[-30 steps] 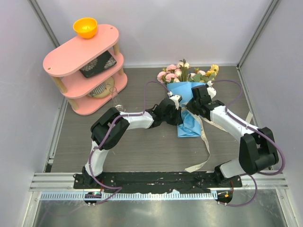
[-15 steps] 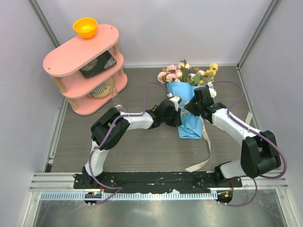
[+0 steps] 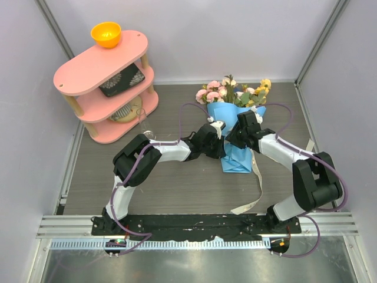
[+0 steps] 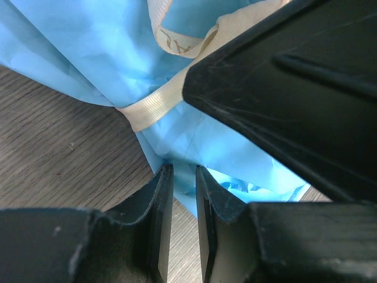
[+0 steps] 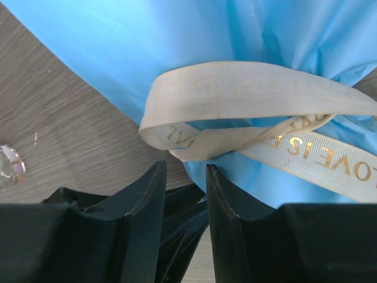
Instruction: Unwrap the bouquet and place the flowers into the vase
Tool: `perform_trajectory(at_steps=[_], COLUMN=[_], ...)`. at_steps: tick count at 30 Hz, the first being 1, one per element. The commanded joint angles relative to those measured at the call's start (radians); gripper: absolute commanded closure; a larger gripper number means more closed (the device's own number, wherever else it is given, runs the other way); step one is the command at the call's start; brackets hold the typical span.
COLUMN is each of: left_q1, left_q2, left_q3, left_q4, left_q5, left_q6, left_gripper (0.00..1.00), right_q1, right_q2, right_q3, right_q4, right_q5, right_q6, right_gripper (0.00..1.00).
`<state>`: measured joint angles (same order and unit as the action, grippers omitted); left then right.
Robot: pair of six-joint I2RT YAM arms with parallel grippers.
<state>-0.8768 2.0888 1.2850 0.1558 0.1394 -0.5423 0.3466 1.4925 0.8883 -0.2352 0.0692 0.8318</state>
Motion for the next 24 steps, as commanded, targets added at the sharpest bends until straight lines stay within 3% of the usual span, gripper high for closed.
perform_trajectory(at_steps=[1, 10, 15, 21, 24], left_q1=[-0.004, -0.008, -0.011, -0.011, -0.013], left_q2=[-0.015, -0.01, -0.007, -0.007, -0.01], left_q3=[0.002, 0.002, 0.002, -0.007, -0.01], left_q4=[0.031, 0.034, 0.036, 0.037, 0.041], left_q5=[0.015, 0.016, 0.016, 0.011, 0.012], left_q6=[-0.002, -0.005, -0.008, -0.005, -0.007], left_gripper=[0.75, 0.75, 0.75, 0.75, 0.75], right_q1=[-0.003, -0.001, -0.001, 0.0, 0.0], right_q2=[0.038, 0.069, 0.077, 0.091, 0.092], right_q3=[0.02, 0.047, 0.067, 0.083, 0.086], right_q4=[0.043, 0.096, 0.097, 0.094, 0.091], right_q5=[0.017, 0.041, 0.076, 0.084, 0.081], right_q6=[-0.023, -0.034, -0.034, -0.057, -0.062], right_gripper=[0.61, 0.64, 0.77, 0.64, 0.68])
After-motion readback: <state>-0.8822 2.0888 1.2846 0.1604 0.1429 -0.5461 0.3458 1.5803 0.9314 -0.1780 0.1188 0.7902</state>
